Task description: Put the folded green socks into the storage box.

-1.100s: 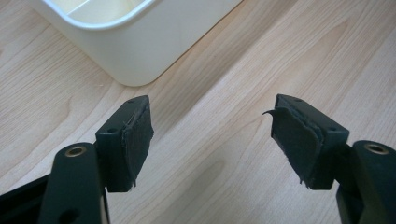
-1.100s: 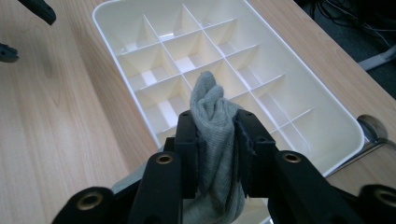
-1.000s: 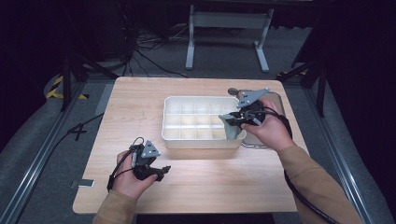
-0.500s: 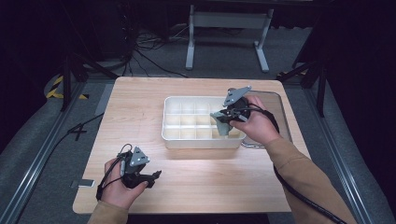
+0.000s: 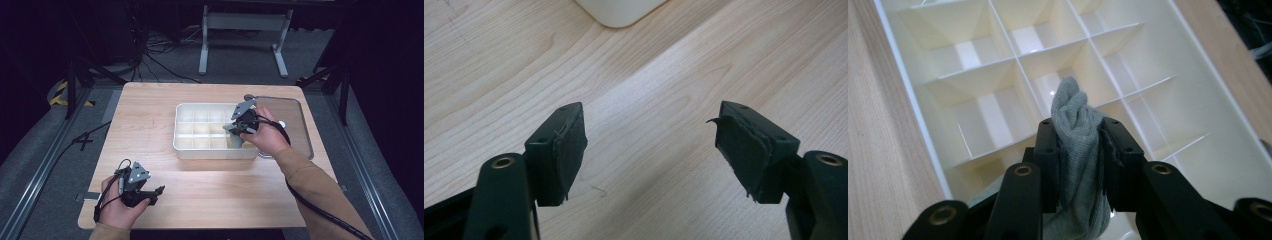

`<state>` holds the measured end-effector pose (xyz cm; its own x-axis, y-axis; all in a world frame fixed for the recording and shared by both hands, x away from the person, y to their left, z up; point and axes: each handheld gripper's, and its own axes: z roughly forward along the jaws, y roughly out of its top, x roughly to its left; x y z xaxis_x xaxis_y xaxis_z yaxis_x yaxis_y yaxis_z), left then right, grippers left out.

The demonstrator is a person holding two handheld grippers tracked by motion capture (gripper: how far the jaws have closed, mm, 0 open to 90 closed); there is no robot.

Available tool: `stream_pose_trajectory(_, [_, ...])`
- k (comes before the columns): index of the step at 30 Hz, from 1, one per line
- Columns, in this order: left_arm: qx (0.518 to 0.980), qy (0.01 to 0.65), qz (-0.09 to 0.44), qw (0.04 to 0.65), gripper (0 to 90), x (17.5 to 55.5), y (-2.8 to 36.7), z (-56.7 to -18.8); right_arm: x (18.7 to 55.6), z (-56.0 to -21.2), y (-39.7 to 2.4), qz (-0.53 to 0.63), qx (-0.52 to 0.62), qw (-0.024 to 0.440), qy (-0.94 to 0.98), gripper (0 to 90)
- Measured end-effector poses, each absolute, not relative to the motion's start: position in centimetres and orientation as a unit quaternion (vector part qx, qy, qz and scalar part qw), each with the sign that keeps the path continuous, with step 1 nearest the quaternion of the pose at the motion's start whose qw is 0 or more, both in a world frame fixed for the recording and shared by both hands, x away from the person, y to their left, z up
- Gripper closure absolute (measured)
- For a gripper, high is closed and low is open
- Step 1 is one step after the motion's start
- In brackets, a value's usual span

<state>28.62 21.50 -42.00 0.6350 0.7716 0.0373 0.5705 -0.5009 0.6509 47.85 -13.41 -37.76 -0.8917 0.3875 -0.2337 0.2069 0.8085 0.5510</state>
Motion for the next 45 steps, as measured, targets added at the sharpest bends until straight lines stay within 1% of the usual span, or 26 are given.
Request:
stream_pose_trajectory(5, [0.851, 0.396, 0.161, 0.306, 29.0, 28.6, 21.6, -42.1, 47.7, -38.9, -13.1, 0.248, 0.176, 0.153, 0.94, 71.7])
stream_pose_trajectory(7, [0.851, 0.396, 0.159, 0.306, 28.9, 28.6, 21.4, -42.1, 47.7, -39.1, -13.1, 0.242, 0.18, 0.15, 0.942, 71.8])
stream_pose_trajectory(15, [0.854, 0.392, 0.156, 0.306, 28.8, 28.8, 21.1, -42.1, 47.7, -39.8, -12.0, 0.206, 0.207, 0.108, 0.95, 71.7])
stream_pose_trajectory(16, [0.854, 0.392, 0.156, 0.306, 28.8, 28.8, 21.1, -42.1, 47.7, -39.8, -12.0, 0.206, 0.207, 0.108, 0.95, 71.7])
stream_pose_trajectory(18, [0.851, 0.396, 0.155, 0.308, 28.8, 28.7, 21.1, -42.1, 47.9, -40.1, -11.7, 0.188, 0.23, 0.082, 0.951, 71.8])
stream_pose_trajectory(28, [0.853, 0.394, 0.152, 0.307, 28.8, 28.8, 21.0, -42.3, 49.7, -41.9, -10.8, 0.138, 0.287, 0.02, 0.948, 71.4])
stream_pose_trajectory(32, [0.854, 0.394, 0.153, 0.305, 28.8, 28.8, 21.0, -42.3, 50.3, -42.3, -10.4, 0.116, 0.294, 0.007, 0.949, 71.6])
stream_pose_trajectory(37, [0.854, 0.394, 0.152, 0.304, 28.8, 28.8, 21.1, -42.3, 50.4, -42.3, -10.6, 0.124, 0.293, -0.003, 0.948, 70.5])
stream_pose_trajectory(41, [0.853, 0.396, 0.151, 0.306, 28.7, 28.9, 21.1, -42.4, 50.3, -41.8, -11.3, 0.144, 0.287, -0.009, 0.947, 66.0])
stream_pose_trajectory(44, [0.853, 0.394, 0.152, 0.305, 28.6, 29.0, 21.0, -42.5, 50.1, -40.9, -11.6, 0.149, 0.287, -0.007, 0.946, 60.8])
stream_pose_trajectory(45, [0.853, 0.395, 0.151, 0.306, 28.6, 28.9, 20.9, -42.4, 49.9, -40.4, -11.7, 0.153, 0.292, -0.005, 0.944, 56.8])
